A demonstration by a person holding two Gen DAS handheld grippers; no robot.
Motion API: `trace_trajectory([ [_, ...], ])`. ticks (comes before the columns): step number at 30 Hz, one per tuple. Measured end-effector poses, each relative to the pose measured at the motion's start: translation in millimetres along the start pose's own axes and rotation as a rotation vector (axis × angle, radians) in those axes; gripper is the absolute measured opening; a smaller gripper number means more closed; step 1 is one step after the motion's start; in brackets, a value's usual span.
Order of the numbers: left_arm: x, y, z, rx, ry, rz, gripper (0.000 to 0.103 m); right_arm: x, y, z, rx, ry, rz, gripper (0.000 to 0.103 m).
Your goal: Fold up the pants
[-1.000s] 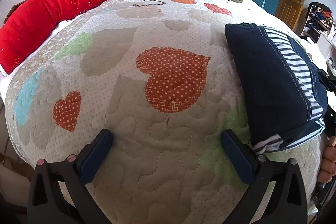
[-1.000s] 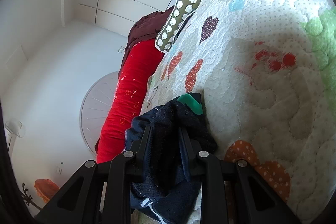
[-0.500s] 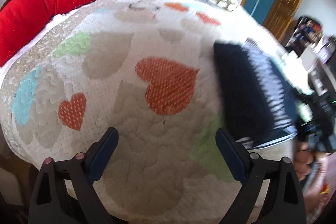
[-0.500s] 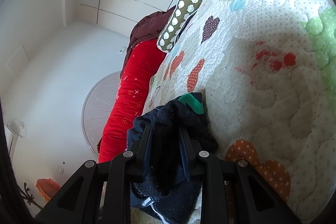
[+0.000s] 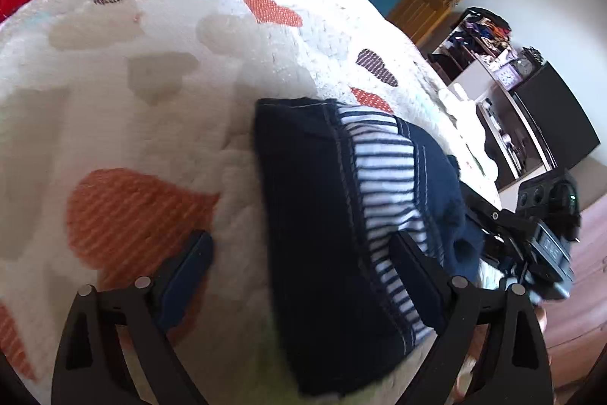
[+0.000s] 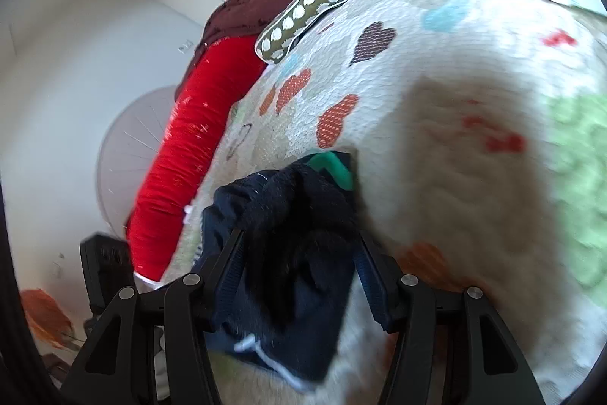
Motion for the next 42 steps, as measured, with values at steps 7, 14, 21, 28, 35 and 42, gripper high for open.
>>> trace_trajectory([
  [7, 30, -27, -7, 0.007, 0.103, 0.021, 0.032, -25, -11, 11, -0.041, -0.040, 0.030, 0.032],
  [14, 6, -87, 6, 0.016, -0.022, 0.002, 0.036, -70, -52, 14, 0.024, -0.031, -0.051, 0.043],
  [21, -19, -44, -26, 0.056, -0.227, 0.053, 0.037, -20, -61, 13, 0.106, 0.231, -0.081, 0.053],
  [28, 19, -33, -137, 0.374, -0.521, 0.161, 0.070, -50, -19, -73, 0.360, 0.432, -0.363, 0.059],
  [35, 64, -16, -230, 0.637, -0.665, 0.152, 0.103, -119, 28, -149, 0.794, 0.502, -0.552, 0.098],
  [42, 81, -2, -242, 0.597, -0.615, 0.152, 0.103, -139, 69, -146, 0.732, 0.463, -0.597, 0.098],
])
Point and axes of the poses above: each gripper's, at about its wrist camera, not at the fingertips, and z roughly the way its jaws point, x to its right, y to its underside, the point moved 8 cm from there along z, roughly the way its jaws point, and after that the axes turned 12 degrees about z, right-handed, at the moved point
